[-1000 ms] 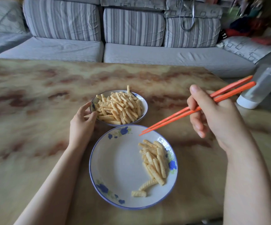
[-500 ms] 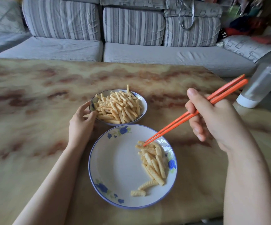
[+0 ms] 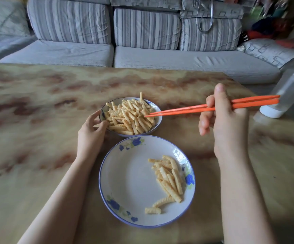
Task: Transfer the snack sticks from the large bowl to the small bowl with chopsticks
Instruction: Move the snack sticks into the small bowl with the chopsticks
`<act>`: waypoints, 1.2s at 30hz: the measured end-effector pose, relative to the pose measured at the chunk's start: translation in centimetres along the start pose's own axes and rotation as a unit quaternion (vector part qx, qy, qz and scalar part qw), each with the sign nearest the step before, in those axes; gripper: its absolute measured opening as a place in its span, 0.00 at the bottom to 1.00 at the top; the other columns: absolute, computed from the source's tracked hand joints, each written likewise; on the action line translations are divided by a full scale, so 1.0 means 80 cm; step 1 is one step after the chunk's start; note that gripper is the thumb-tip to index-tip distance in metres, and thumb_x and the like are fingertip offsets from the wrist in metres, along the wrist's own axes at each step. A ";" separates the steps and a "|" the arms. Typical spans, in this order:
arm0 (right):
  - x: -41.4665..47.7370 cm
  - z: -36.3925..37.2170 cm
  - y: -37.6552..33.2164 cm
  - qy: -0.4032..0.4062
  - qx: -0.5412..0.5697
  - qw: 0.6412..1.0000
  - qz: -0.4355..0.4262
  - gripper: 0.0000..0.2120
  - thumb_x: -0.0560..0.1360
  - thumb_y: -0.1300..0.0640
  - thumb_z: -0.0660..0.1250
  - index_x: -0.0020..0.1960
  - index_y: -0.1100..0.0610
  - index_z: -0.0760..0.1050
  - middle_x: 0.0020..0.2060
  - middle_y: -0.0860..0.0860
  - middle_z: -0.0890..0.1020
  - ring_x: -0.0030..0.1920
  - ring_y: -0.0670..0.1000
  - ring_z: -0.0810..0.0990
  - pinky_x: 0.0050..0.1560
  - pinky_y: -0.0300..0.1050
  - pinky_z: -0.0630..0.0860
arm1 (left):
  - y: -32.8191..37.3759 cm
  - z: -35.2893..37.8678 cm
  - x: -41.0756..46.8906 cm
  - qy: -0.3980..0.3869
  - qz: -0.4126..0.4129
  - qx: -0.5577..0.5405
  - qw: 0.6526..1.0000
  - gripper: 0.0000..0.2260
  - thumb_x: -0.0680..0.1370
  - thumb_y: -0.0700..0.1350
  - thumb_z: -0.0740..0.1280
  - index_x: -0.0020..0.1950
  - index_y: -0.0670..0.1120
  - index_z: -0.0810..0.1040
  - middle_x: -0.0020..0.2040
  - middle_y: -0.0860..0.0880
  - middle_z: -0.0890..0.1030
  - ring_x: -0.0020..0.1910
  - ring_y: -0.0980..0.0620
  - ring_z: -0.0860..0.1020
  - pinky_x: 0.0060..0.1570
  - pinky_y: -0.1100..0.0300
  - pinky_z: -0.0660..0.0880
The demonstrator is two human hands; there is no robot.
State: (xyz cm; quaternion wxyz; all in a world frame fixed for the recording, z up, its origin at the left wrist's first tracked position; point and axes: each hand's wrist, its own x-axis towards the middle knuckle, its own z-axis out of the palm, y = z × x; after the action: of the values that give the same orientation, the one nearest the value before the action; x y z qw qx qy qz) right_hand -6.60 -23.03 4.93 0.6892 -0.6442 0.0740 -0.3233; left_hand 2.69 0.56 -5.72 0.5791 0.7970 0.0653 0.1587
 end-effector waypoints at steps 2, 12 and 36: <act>0.000 0.009 0.010 0.013 -0.002 1.000 0.001 0.21 0.82 0.51 0.59 0.31 0.55 0.67 0.18 0.48 0.69 0.16 0.49 0.66 0.20 0.43 0.61 | 0.000 0.000 0.000 0.000 0.000 0.000 1.000 0.18 0.78 0.41 0.64 0.67 0.51 0.75 0.51 0.49 0.80 0.28 0.69 0.75 0.30 0.78 0.68; 0.001 0.022 0.035 -0.032 -0.052 0.998 0.014 0.21 0.82 0.50 0.58 0.32 0.56 0.69 0.16 0.51 0.71 0.17 0.53 0.67 0.22 0.39 0.63 | -0.001 0.000 0.000 0.003 0.000 0.005 1.000 0.18 0.78 0.42 0.64 0.68 0.51 0.75 0.52 0.50 0.80 0.29 0.71 0.75 0.31 0.79 0.67; 0.005 -0.050 -0.011 -0.222 -0.143 0.960 0.089 0.20 0.79 0.47 0.59 0.34 0.59 0.69 0.17 0.53 0.65 0.16 0.51 0.60 0.19 0.36 0.57 | 0.000 0.000 0.000 0.002 -0.003 0.014 1.000 0.17 0.78 0.42 0.64 0.66 0.51 0.75 0.50 0.50 0.80 0.29 0.67 0.76 0.31 0.78 0.68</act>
State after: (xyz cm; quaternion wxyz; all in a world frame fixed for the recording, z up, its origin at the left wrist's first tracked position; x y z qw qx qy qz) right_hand -8.68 -26.53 5.26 0.6155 -0.7820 0.0218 -0.0954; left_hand 2.70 0.53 -5.71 0.5686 0.8043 0.0712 0.1576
